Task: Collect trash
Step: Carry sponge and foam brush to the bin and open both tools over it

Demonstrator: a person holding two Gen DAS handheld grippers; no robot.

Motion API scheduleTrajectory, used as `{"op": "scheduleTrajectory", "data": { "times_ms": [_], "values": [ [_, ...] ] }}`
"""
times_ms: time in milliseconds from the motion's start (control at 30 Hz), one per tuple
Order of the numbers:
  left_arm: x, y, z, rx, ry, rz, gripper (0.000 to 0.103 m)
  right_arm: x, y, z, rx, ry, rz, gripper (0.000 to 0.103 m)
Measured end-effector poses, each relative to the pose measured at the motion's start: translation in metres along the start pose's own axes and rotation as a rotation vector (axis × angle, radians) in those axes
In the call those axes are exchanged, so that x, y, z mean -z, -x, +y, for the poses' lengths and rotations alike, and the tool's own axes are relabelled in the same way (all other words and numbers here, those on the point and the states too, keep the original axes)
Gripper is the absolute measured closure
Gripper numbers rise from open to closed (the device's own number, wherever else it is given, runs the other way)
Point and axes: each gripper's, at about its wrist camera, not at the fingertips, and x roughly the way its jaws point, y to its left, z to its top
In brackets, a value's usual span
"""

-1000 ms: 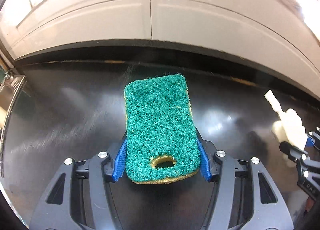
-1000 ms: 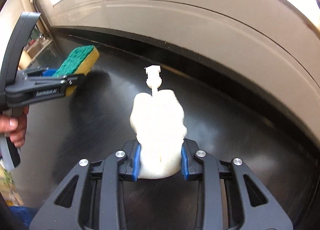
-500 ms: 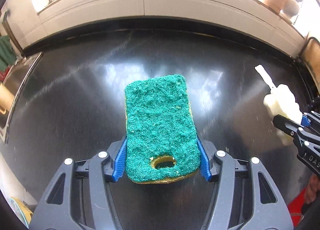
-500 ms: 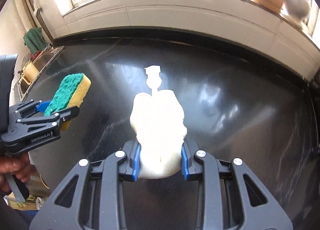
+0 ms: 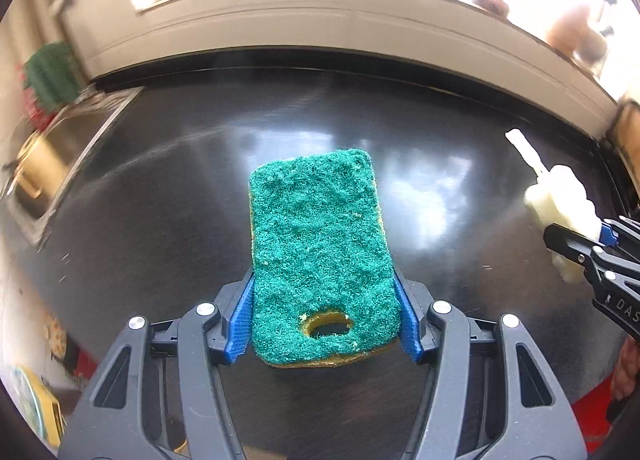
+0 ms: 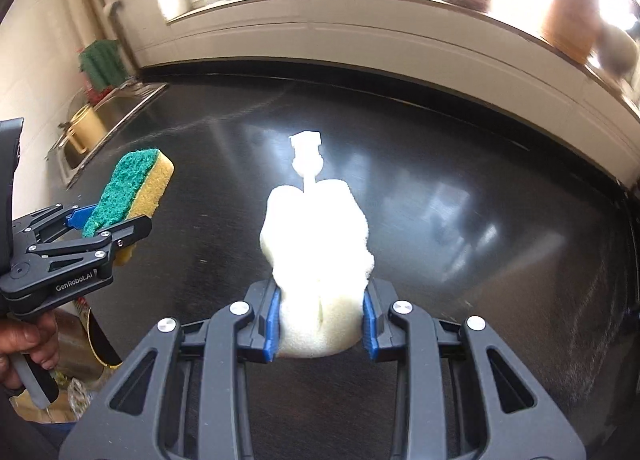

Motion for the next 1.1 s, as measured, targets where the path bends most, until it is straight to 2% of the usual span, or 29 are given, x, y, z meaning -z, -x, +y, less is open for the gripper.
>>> {"op": "scheduleTrajectory", "data": {
  "times_ms": [167,333,500,700,867,1100],
  "values": [
    [0.028,0.031,0.064,-0.103,0.121,-0.025,0.046,-0.024,-0.013,0.078,-0.123,0.144,-0.006,0.071],
    [0.078,0.059,0.135,-0.227,0.273,-0.024,0.046,-0.033,-0.026,0.173,-0.26,0.325,0.019,0.07],
    [0.135,0.076,0.191,-0.316,0.437,0.011,0.046,-0.016,-0.036,0.276,-0.405,0.528,0.084,0.07],
    [0.202,0.088,0.241,-0.368,0.603,0.069,0.045,0.019,-0.05,0.369,-0.552,0.655,0.221,0.07],
    [0.239,0.089,0.274,-0.377,0.68,0.092,0.045,0.034,-0.073,0.421,-0.592,0.671,0.334,0.07],
    [0.263,0.073,0.307,-0.364,0.762,0.122,0.045,0.039,-0.11,0.461,-0.572,0.633,0.449,0.07]
  ]
}}
